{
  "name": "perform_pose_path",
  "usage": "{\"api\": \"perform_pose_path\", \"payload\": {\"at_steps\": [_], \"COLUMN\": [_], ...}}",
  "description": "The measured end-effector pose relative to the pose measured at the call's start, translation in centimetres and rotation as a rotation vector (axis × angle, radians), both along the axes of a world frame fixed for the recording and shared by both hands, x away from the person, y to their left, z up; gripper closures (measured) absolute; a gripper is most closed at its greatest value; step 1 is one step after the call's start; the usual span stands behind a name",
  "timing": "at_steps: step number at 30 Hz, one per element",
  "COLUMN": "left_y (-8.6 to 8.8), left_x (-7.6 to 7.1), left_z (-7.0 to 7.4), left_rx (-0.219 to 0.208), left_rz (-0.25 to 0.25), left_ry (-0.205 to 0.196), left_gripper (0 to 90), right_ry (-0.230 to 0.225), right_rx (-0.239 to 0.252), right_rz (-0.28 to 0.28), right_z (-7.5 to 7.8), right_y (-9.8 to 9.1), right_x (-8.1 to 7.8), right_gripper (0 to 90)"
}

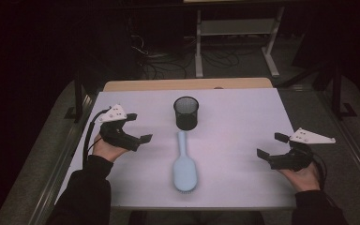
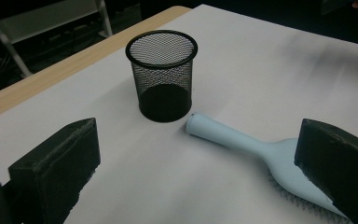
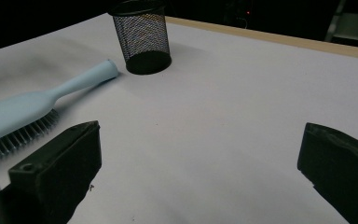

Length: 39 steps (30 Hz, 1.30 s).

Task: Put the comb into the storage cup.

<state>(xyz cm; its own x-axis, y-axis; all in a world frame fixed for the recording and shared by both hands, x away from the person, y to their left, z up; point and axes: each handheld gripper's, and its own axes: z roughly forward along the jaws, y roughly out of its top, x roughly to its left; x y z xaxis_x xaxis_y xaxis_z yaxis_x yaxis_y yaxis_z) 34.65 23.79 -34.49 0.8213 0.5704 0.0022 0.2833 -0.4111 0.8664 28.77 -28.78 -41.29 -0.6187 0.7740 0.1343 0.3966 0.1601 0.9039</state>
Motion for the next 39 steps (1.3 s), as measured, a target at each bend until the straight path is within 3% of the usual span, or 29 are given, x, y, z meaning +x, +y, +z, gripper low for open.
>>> {"api": "perform_pose_path", "payload": {"at_steps": [39], "left_y": [-5.2], "left_x": [0.9], "left_z": [-0.6], "left_rx": [0.083], "left_rz": [-0.144], "left_ry": [0.038], "left_gripper": [0.0], "right_ry": [0.005], "right_rx": [-0.005], "right_rz": [0.014], "right_z": [-0.1], "right_y": [0.2], "right_x": [0.0], "right_gripper": [0.0]}}
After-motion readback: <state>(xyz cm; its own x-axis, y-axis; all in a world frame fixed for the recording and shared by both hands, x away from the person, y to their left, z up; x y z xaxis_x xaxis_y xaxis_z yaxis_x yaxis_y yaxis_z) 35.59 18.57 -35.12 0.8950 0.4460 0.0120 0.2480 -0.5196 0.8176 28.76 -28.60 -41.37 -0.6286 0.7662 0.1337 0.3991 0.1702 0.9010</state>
